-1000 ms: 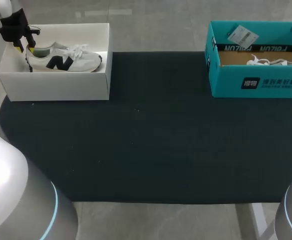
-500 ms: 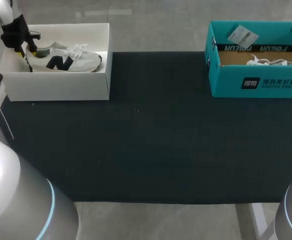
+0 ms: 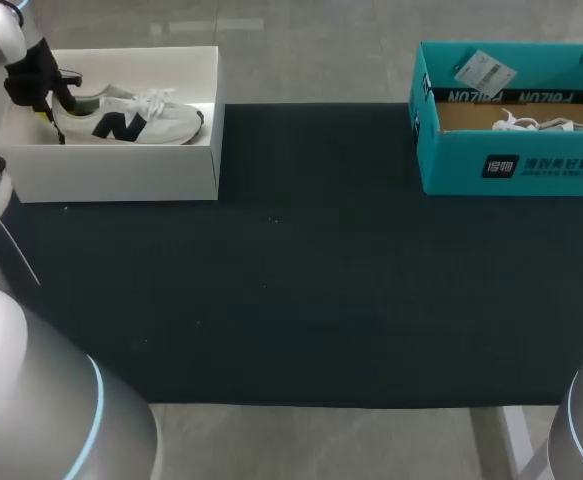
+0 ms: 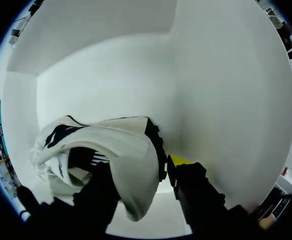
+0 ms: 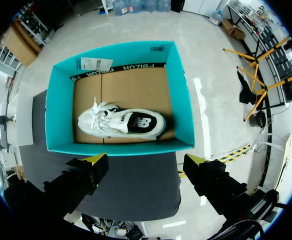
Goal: Take the shoe out of the shoebox, open the shoe tongue, remove and reinsert the insole, then place the shoe into the shoebox
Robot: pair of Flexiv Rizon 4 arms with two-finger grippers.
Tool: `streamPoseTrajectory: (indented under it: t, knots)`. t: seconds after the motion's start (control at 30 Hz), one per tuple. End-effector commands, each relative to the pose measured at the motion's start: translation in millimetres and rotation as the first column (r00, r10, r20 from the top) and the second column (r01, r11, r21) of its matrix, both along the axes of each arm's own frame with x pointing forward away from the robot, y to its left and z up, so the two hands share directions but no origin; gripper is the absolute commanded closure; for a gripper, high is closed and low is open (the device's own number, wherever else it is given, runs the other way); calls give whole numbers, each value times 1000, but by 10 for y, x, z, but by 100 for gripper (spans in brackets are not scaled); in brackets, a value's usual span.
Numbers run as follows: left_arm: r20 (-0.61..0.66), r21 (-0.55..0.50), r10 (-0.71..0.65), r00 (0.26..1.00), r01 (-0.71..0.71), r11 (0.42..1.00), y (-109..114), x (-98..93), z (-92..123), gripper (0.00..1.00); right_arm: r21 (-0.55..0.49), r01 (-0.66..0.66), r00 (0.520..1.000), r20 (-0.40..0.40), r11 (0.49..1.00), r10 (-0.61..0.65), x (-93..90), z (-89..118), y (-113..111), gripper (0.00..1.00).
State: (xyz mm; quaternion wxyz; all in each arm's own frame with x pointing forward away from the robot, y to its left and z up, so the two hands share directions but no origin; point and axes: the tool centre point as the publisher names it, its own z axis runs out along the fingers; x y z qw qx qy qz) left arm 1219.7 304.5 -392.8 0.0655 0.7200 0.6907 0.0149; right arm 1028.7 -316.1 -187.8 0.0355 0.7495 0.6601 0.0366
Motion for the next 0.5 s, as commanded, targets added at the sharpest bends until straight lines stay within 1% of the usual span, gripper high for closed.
streamPoseTrajectory:
  t: [0.03, 0.2, 0.33, 0.43, 0.5]
  knots:
    - [-195, -2, -23, 981, 23, 1000, 56, 349, -50, 59, 0, 0, 1000, -2, 1000, 0, 12, 0, -2, 0]
    - [-218, -5, -26, 976, 25, 1000, 68, 344, -60, 65, 0, 0, 1000, -2, 1000, 0, 12, 0, -2, 0]
    - [-230, 7, -39, 972, 42, 999, 64, 301, -38, 69, 0, 0, 1000, -2, 1000, 0, 12, 0, -2, 0]
    - [-238, 17, -51, 970, 56, 998, 59, 278, -18, 78, 0, 0, 1000, -2, 1000, 0, 12, 0, -2, 0]
    - [-247, 25, -58, 967, 66, 998, 58, 257, 2, 88, 0, 0, 1000, -2, 1000, 0, 12, 0, -2, 0]
